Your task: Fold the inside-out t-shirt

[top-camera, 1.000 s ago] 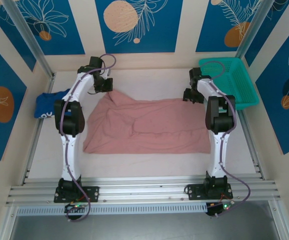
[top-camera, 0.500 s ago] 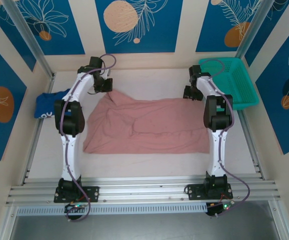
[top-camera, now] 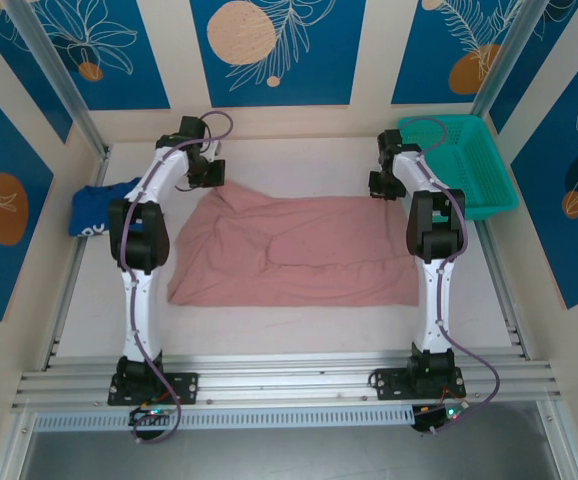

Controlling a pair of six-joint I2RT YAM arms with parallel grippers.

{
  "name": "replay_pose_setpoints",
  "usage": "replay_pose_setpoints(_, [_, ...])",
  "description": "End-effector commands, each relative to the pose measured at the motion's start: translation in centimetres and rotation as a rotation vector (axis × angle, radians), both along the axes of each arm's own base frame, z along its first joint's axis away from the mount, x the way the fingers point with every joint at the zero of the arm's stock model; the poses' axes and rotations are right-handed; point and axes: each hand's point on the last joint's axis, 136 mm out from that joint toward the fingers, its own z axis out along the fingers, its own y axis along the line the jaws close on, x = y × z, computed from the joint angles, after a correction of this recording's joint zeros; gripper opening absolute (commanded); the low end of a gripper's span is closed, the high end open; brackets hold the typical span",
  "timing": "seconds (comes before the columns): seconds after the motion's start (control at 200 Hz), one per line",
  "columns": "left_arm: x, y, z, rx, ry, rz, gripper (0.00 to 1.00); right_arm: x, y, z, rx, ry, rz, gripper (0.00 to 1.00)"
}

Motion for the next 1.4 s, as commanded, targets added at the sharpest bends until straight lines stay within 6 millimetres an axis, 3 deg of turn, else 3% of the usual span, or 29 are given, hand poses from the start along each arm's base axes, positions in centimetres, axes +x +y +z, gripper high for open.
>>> replay_pose_setpoints(0.0, [-0.3, 0.6, 4.3, 0.015, -0.074, 0.009, 0.0, 0.1, -1.2, 2.1, -0.078, -0.037, 0.014, 0.18])
replay_pose_setpoints(0.155, [-1.2, 1.1, 6.4, 0.011, -0.105, 0.034, 0.0, 0.1, -1.6, 4.3, -0.134, -0.107, 0.03, 0.15])
replay_pose_setpoints(0.34, [-2.4, 1.6, 7.6, 0.01, -0.132, 0.051, 0.0, -0.4, -1.6, 4.1, -0.145, -0.114, 0.038, 0.21])
replay_pose_setpoints(0.485, [-2.5, 1.6, 6.6, 0.014, -0.108, 0.047, 0.0, -0.6, -1.9, 3.0, -0.155, -0.074, 0.038, 0.37])
replay_pose_setpoints(0.625, [-2.0, 1.8, 5.5, 0.017, -0.09, 0.051, 0.0, -0.5, -1.5, 3.5, -0.139, -0.091, 0.045, 0.45])
replay_pose_setpoints(0.815, [-1.6, 2.2, 5.0, 0.012, -0.085, 0.06, 0.0, -0.3, -2.6, 3.6, -0.157, -0.098, 0.026, 0.46])
replay_pose_setpoints(1.02, [-1.6, 2.6, 4.9, 0.024, -0.08, 0.066, 0.0, -0.4, -4.1, 2.2, -0.222, -0.047, 0.013, 0.44])
replay_pose_setpoints(1.395, [-1.6, 2.7, 4.8, 0.021, -0.083, 0.065, 0.0, -0.5, -4.2, -0.4, -0.19, 0.041, 0.008, 0.48])
